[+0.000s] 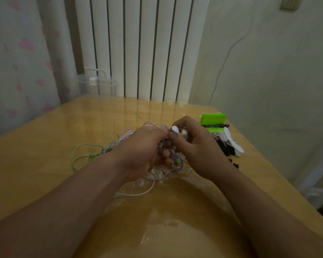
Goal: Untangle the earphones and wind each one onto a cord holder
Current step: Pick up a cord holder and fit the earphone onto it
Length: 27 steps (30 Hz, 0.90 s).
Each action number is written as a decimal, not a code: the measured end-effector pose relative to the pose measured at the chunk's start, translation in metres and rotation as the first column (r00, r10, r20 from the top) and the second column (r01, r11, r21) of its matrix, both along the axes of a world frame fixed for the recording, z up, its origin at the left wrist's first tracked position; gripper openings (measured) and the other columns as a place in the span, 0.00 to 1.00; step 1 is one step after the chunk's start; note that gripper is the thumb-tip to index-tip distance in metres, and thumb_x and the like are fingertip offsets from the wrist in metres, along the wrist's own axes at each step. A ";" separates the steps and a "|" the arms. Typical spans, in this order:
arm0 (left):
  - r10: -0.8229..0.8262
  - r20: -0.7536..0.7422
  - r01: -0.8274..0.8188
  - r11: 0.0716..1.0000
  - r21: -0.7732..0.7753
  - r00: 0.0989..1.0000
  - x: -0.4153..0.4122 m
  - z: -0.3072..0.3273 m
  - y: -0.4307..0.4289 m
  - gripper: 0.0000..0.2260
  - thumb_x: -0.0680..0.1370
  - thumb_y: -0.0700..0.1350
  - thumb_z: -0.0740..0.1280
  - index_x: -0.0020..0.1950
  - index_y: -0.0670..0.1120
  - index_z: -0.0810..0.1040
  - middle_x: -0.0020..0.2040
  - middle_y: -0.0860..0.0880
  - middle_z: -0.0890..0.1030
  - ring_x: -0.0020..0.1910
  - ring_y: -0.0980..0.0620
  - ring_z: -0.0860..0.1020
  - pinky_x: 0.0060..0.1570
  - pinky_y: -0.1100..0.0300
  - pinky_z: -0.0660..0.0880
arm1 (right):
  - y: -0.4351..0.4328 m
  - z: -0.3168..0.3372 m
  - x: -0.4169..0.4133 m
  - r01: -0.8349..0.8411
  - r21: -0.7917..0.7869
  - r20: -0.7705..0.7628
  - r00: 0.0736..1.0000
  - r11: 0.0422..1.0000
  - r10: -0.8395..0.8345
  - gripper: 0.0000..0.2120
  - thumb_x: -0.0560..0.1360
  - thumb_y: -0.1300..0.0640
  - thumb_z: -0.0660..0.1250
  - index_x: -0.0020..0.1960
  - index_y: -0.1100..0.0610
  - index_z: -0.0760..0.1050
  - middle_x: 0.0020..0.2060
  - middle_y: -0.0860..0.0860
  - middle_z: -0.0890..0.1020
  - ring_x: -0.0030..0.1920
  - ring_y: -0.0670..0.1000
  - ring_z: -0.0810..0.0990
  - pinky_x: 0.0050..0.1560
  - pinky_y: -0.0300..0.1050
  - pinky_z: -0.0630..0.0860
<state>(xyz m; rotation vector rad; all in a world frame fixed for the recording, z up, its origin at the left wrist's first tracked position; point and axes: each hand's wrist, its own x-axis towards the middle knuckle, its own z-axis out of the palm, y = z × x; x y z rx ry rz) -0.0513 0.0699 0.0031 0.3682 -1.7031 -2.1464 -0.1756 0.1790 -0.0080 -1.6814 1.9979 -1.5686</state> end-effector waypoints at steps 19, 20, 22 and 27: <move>0.135 0.046 -0.121 0.968 -0.221 0.990 -0.002 -0.004 -0.001 0.11 0.88 0.47 0.58 0.54 0.43 0.75 0.44 0.45 0.72 0.35 0.53 0.67 0.39 0.55 0.65 | -0.001 -0.001 0.005 0.015 0.030 -0.071 0.997 0.999 -0.013 0.05 0.85 0.50 0.64 0.54 0.51 0.73 0.39 0.40 0.80 0.37 0.41 0.79 0.35 0.33 0.74; 0.126 0.051 -0.113 0.970 -0.214 0.991 -0.001 -0.003 -0.001 0.11 0.88 0.47 0.57 0.55 0.43 0.75 0.43 0.45 0.72 0.35 0.53 0.67 0.39 0.55 0.65 | -0.001 -0.001 0.005 0.024 0.036 -0.096 0.995 0.999 -0.020 0.05 0.85 0.49 0.63 0.54 0.50 0.72 0.39 0.40 0.80 0.37 0.41 0.79 0.35 0.34 0.74; 0.098 0.059 -0.086 0.980 -0.182 0.993 0.001 -0.002 -0.002 0.10 0.88 0.47 0.57 0.58 0.42 0.75 0.42 0.47 0.72 0.35 0.53 0.67 0.39 0.56 0.65 | 0.000 -0.001 0.005 0.044 0.049 -0.150 0.988 0.998 -0.037 0.05 0.85 0.48 0.63 0.54 0.49 0.72 0.39 0.43 0.80 0.37 0.43 0.79 0.35 0.36 0.75; -0.100 0.024 0.101 0.995 -0.014 0.995 0.007 0.004 -0.012 0.11 0.87 0.48 0.58 0.56 0.45 0.79 0.40 0.51 0.78 0.35 0.55 0.69 0.41 0.57 0.67 | 0.006 0.006 0.006 -0.001 0.000 -0.076 0.997 1.000 0.001 0.05 0.84 0.48 0.65 0.53 0.49 0.73 0.41 0.47 0.80 0.39 0.46 0.80 0.36 0.41 0.78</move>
